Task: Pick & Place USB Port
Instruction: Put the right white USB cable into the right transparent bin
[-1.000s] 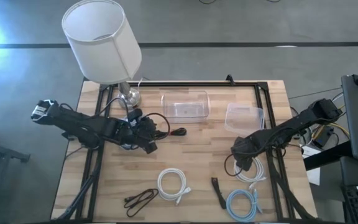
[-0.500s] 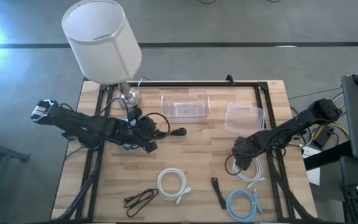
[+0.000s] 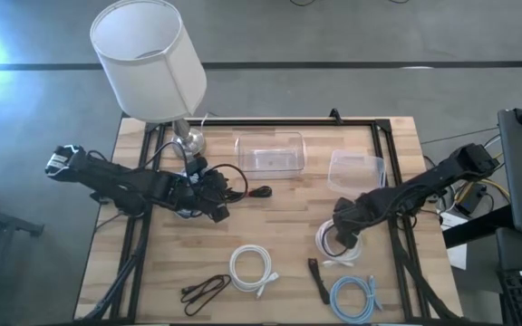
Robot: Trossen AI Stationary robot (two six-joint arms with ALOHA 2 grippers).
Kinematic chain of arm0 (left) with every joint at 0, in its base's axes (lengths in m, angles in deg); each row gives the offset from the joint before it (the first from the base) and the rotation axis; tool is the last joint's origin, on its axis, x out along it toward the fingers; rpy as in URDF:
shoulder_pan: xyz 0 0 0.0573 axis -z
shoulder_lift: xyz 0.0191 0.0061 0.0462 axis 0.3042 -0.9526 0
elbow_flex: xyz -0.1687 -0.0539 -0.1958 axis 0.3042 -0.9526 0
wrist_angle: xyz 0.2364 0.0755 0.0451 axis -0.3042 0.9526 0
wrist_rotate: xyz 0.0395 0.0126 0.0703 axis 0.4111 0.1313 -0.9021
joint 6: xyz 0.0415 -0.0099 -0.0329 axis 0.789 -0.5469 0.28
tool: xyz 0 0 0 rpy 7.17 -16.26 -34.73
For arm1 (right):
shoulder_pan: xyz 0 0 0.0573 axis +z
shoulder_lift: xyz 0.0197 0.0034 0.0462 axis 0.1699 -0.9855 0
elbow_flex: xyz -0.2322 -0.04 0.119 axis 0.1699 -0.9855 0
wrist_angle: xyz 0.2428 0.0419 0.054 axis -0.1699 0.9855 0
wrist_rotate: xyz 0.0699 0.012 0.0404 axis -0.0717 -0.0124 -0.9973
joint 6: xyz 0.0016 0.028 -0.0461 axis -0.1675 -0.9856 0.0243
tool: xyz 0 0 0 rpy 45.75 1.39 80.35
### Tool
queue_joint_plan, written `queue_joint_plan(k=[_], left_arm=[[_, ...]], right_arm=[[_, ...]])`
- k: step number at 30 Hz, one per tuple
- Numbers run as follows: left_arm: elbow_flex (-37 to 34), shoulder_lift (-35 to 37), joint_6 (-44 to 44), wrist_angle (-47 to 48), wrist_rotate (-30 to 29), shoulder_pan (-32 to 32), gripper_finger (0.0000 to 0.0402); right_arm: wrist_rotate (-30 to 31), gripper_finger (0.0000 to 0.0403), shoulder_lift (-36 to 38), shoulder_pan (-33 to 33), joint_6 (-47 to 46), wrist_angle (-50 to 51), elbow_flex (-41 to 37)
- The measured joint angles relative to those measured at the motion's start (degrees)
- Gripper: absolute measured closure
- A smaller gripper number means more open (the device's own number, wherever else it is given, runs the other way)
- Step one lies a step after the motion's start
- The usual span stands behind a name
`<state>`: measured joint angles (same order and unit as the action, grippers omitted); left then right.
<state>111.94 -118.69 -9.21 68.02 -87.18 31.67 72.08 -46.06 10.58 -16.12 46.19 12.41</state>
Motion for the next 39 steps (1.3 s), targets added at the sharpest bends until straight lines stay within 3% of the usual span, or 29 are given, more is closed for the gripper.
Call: queue_joint_plan(k=[7,16,24,30,39], left_arm=[[0.0,0.0,0.0,0.0,0.0,0.0,0.0275],[0.0,0.0,0.0,0.0,0.0,0.0,0.0275],[0.0,0.0,0.0,0.0,0.0,0.0,0.0275],[0.0,0.0,0.0,0.0,0.0,0.0,0.0275],[0.0,0.0,0.0,0.0,0.0,0.0,0.0275]], right_arm=[[8.0,0.0374,0.0,0.0,5.0,3.2,7.7],[24.9,0.0374,0.1,0.0,5.6,21.2,19.8],[39.5,0.0374,0.6,-1.8,5.6,31.0,26.8],[45.2,0.0374,3.0,-7.2,4.2,34.9,26.9],[48.3,0.0374,9.4,-17.2,1.5,34.8,18.3]])
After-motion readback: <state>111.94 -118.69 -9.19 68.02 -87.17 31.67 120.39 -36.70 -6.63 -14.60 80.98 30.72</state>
